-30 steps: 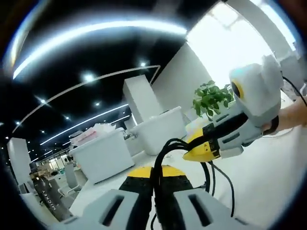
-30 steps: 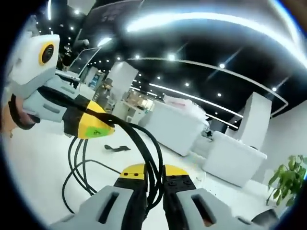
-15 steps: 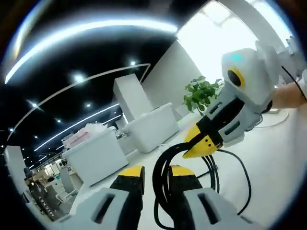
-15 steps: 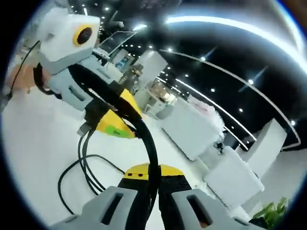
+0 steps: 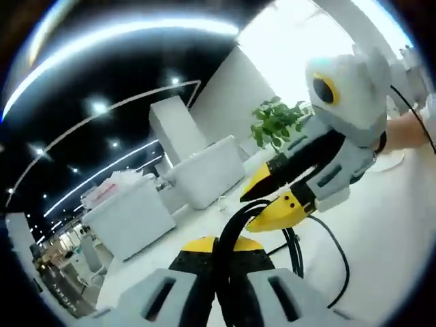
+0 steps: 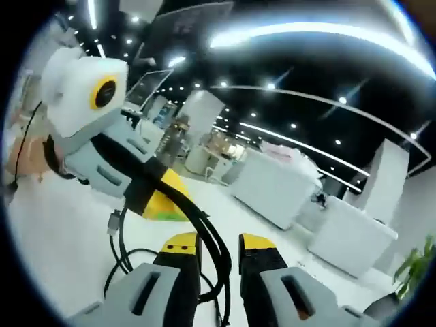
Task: Coil the Type-C to USB data cable on the desktop and secure it with Velcro straps.
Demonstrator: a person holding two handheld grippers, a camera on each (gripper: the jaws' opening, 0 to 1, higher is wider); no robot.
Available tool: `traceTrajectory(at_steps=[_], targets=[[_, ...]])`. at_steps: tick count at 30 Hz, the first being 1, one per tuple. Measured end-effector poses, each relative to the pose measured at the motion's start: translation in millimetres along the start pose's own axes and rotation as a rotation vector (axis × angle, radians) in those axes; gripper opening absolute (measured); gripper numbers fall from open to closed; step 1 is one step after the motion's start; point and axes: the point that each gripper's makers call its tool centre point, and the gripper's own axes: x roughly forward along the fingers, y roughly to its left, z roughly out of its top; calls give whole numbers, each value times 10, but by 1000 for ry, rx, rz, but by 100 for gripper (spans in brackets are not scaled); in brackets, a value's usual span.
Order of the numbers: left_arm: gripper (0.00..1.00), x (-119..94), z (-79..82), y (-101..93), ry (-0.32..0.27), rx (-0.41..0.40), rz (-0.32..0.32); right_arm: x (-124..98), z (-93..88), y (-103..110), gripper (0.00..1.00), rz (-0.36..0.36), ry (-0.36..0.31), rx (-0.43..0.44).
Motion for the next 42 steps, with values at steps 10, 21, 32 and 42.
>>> traceTrajectory(at_steps=[10,21,32,42], targets=[[5,-117,195,52,-124,-148,78,-75,-289,-106,12,-124,23,111],[5,-168,329,-73,-193,-114,60,49,-495,-38,17,-54,51,413],[6,-152,202,-26,-236,-245,64,-75,-118,-302,3,-121,-14,48],[19,3,59,-176,-148,-160,-1,-114,19,-83,2,-36,22,-302]])
